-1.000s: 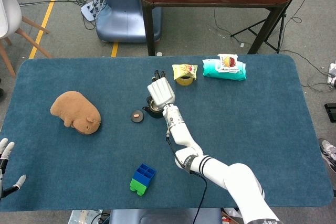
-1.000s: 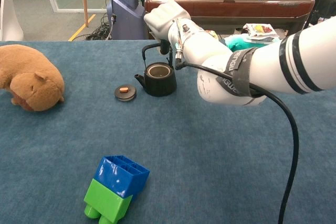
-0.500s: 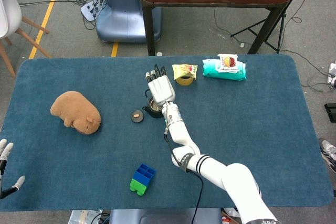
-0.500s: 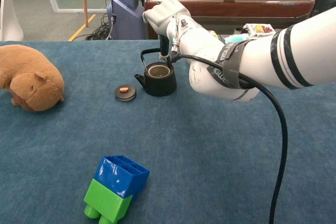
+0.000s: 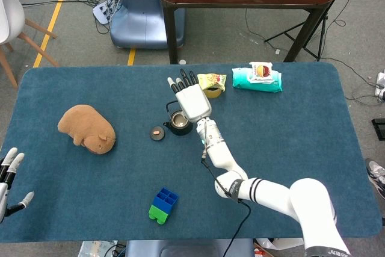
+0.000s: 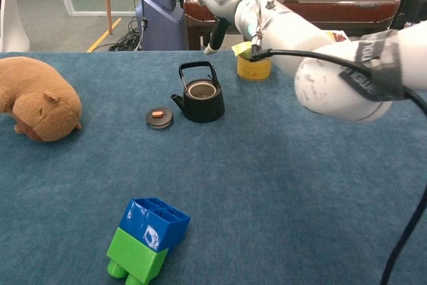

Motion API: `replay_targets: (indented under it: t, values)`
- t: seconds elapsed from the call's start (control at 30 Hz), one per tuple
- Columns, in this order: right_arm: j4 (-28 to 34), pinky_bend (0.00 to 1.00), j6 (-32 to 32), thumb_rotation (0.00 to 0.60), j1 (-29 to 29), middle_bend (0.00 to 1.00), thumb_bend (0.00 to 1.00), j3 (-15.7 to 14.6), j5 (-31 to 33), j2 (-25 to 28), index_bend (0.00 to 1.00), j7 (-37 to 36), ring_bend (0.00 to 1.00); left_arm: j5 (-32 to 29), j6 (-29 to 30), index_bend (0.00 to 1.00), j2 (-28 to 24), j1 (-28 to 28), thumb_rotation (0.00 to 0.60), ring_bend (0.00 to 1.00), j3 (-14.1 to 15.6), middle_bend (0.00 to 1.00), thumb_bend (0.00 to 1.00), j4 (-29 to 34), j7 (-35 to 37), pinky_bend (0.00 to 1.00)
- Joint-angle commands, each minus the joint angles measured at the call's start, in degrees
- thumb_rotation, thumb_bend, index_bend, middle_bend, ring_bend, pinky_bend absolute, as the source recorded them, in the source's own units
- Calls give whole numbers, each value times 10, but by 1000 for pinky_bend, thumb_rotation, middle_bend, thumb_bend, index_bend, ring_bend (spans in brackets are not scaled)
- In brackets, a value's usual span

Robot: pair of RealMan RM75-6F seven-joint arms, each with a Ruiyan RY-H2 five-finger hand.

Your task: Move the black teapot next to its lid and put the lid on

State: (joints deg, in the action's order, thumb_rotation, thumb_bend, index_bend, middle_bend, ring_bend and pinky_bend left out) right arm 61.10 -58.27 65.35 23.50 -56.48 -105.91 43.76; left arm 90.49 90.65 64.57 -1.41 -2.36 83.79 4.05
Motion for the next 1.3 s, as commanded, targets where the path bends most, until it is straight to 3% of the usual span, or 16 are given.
replay_targets:
  t: [0.03,0.3,0.4,0.57,0.67,0.77,0.83,1.0,1.2,1.27,1.3]
  values:
    - [157,110,-72,600,-82,254,89,-41,-33,112,168,17,65,12,-23,0,-9,-24,600,58,-5,7,211,11,8,35]
    - [361,194,-150,600,-192,318,89,-94,-36,267,238,45,142,13,-101,0,-27,-98,600,57,-30,7,211,36,2,35]
    - [406,207,-180,600,-229,327,89,-117,-52,307,247,38,151,9,-125,2,-28,-120,600,59,-37,8,211,46,-9,36]
    - [465,215,-249,600,-311,336,89,-167,-95,369,270,8,155,9,-169,42,-21,-169,600,146,-52,77,211,54,-22,111]
    - [475,215,-277,600,-353,342,89,-187,-109,390,280,-24,159,1,-199,69,-13,-200,600,213,-64,151,211,64,-35,216]
    - [475,216,-297,600,-382,348,89,-193,-116,403,283,-53,166,-17,-234,108,-5,-230,600,302,-76,249,211,71,-63,384]
    - [474,216,-307,600,-396,348,89,-196,-124,410,283,-66,166,-30,-255,145,-1,-247,600,376,-82,334,211,78,-83,520]
    - [468,216,-318,600,-420,348,89,-194,-141,419,283,-91,167,-75,-325,220,10,-294,600,550,-94,524,211,101,-136,738]
    - [460,216,-305,600,-430,348,89,-189,-146,418,283,-104,170,-165,-397,221,34,-350,600,781,-110,709,204,115,-213,920]
    - [457,215,-299,600,-432,350,89,-188,-147,416,285,-109,173,-204,-413,220,47,-369,575,833,-115,769,198,107,-242,957]
    - [456,216,-297,600,-433,351,89,-187,-148,416,287,-111,176,-223,-420,220,53,-377,512,853,-116,792,184,104,-256,972]
